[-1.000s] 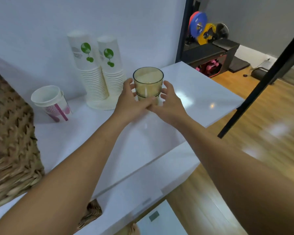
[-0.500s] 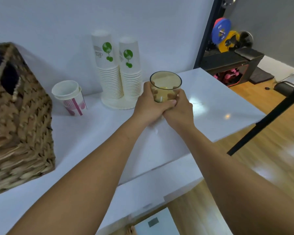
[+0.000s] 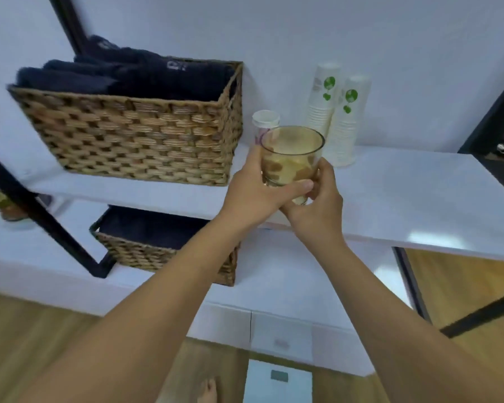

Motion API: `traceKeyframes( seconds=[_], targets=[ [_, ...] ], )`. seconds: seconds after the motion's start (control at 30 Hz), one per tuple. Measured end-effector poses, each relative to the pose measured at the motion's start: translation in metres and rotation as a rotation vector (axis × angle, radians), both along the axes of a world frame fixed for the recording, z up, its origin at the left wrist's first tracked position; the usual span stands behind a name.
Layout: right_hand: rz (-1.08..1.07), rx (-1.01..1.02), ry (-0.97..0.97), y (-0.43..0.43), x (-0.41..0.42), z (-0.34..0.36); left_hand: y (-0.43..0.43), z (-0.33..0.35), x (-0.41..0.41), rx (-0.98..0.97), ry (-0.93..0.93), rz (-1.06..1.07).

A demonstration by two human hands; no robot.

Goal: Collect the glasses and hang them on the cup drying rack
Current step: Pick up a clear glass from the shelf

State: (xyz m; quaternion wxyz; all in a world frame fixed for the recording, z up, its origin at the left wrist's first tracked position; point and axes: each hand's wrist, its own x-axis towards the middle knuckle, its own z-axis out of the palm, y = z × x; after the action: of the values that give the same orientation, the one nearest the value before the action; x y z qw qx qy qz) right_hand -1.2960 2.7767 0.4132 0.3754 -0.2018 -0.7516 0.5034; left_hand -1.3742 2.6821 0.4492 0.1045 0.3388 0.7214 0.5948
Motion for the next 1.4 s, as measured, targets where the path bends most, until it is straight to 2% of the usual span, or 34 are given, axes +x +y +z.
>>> traceKeyframes(
  seconds=[0.27, 0.43, 0.7, 0.9, 1.2, 1.4],
  targets=[
    [0.389, 0.002, 0.049, -0.156, -0.067, 0.006, -0.181, 0.005, -0.03, 0.012, -0.034, 0.335],
    [0.618, -0.052, -0.024, -0.276, -0.123, -0.008, -0.311, -0.011, -0.063, -0.013, -0.062, 0.549],
    [0.767, -0.025, -0.117, -0.459, -0.214, -0.026, -0.501, -0.031, -0.133, -0.031, -0.158, 0.701],
    [0.849, 0.005, -0.149, -0.544, -0.263, -0.028, -0.591, -0.042, -0.18, -0.006, -0.228, 0.714],
    [0.987, 0.064, -0.174, -0.626, -0.357, -0.053, -0.684, -0.06, -0.247, 0.024, -0.231, 0.982],
    [1.055, 0.021, -0.152, -0.664, -0.453, -0.066, -0.725, -0.077, -0.331, -0.001, -0.244, 1.052]
  ],
)
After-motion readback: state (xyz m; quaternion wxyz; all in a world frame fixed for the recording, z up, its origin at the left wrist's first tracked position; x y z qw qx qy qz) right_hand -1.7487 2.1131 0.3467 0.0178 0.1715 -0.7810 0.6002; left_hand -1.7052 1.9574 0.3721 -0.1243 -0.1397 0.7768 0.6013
